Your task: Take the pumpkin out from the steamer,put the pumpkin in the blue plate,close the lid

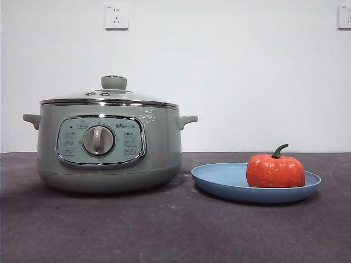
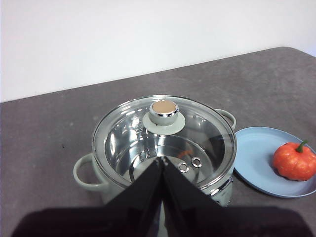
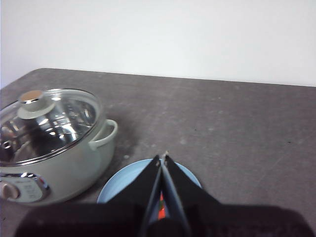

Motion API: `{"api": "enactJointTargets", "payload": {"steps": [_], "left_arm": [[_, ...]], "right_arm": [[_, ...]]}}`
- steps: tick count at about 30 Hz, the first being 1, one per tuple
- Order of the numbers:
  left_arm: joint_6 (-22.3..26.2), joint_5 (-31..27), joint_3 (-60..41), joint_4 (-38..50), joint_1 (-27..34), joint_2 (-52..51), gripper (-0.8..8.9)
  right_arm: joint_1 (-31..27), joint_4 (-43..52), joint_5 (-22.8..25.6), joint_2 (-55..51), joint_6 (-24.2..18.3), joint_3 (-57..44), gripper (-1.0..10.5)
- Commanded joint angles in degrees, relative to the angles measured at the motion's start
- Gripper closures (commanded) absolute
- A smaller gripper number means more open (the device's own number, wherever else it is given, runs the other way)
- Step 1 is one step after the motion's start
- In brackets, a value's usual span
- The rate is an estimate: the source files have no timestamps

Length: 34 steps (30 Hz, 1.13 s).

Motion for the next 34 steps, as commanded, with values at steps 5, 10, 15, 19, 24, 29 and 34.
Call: {"api": "enactJointTargets", "payload": {"steps": [5, 10, 15, 19, 24, 29, 34], "left_arm": [[-1.5, -0.1, -0.2, -4.9, 0.0, 1.2, 8.16], [-1.5, -0.1, -0.2, -6.3, 0.0, 2.0, 8.16], [3.3, -0.7, -0.3, -7.5, 0.0, 0.5, 8.16], [6.1, -1.6, -1.5, -7.5, 3.4, -5.7, 8.16], [5.9, -1.2, -9.6, 2.7, 12.3, -14.0, 8.16], [5.1, -0.6, -23.5, 14.8, 19.0, -21.3, 8.16], [2.7, 1.9, -35.6, 20.4, 21.1, -25.7, 8.16]], "right_arm": [[-0.1, 0.4, 0.4, 0.0, 0.7, 0.0, 9.5], [-0.1, 0.4, 0.3, 0.0, 0.7, 0.0, 9.5], [-0.1, 0.4, 0.4, 0.0, 0.7, 0.0, 9.5], [-0.1, 0.4, 0.3, 0.0, 0.7, 0.0, 9.5], [-0.1, 0.4, 0.4, 0.0, 0.7, 0.0, 9.5], [-0.1, 0.4, 0.3, 0.0, 0.7, 0.0, 9.5], [-0.1, 0.4, 0.3, 0.0, 0.7, 0.0, 9.5]]}}
